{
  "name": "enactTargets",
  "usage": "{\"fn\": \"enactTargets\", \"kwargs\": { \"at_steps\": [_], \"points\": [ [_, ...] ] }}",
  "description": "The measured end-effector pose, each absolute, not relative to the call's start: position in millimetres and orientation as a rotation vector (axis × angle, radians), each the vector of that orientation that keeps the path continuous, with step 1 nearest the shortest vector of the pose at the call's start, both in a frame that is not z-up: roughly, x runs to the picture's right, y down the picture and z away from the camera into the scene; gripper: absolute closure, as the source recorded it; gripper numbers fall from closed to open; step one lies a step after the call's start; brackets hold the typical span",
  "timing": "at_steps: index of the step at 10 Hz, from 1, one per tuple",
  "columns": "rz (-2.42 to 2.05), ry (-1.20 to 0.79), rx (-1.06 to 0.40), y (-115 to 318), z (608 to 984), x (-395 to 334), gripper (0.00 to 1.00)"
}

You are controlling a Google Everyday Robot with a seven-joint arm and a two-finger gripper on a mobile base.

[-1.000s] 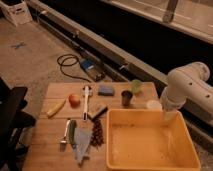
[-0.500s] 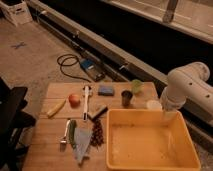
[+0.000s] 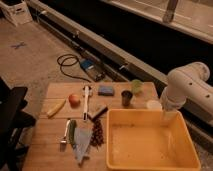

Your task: Place apple in table surface

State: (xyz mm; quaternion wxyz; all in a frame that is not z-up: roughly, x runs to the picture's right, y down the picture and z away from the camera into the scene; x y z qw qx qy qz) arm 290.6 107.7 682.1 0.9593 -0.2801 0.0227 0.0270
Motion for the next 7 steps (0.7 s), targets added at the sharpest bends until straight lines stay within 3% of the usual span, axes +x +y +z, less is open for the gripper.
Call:
{"fn": "enactTargets", "kwargs": {
  "at_steps": [3,7],
  "points": [
    [-0.006,0.035,-0.538,95.2,682.2,280.7,0.35],
    [-0.147,-0.078,-0.486,49.5,702.8,200.9,0.35]
  ]
}}
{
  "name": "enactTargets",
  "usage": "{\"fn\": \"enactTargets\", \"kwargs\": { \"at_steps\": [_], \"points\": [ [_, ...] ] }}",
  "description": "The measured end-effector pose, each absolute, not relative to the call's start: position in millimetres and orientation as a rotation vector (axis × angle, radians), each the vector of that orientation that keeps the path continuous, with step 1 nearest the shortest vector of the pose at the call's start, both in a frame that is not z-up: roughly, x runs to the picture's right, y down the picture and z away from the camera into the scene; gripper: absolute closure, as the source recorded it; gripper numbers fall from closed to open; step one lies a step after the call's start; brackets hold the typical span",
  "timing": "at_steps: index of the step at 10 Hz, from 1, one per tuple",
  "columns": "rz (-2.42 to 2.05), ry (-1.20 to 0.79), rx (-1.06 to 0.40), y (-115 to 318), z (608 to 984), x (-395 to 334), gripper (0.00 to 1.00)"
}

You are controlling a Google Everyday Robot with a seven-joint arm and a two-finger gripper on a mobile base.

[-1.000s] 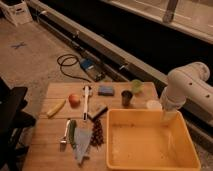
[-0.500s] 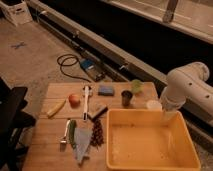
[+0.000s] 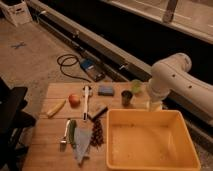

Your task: Place apple in table surface

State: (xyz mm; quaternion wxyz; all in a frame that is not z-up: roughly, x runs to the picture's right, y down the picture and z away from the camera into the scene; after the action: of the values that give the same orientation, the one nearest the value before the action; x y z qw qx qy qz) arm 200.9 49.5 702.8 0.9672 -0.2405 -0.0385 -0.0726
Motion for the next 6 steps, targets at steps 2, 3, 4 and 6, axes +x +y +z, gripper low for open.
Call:
{"fn": "enactTargets", "kwargs": {
  "at_steps": [2,3,4,6],
  "points": [
    [-0.191,-0.172,-0.463,33.7,712.5,151.1,0.35],
    [-0.200,-0.223,-0.445,31.0,714.3,131.0,0.35],
    [-0.218,-0.272,-0.429,30.6,715.3,109.6,0.35],
    [-0.217,-0.274,-0.427,30.7,714.9,109.8,0.35]
  ]
}}
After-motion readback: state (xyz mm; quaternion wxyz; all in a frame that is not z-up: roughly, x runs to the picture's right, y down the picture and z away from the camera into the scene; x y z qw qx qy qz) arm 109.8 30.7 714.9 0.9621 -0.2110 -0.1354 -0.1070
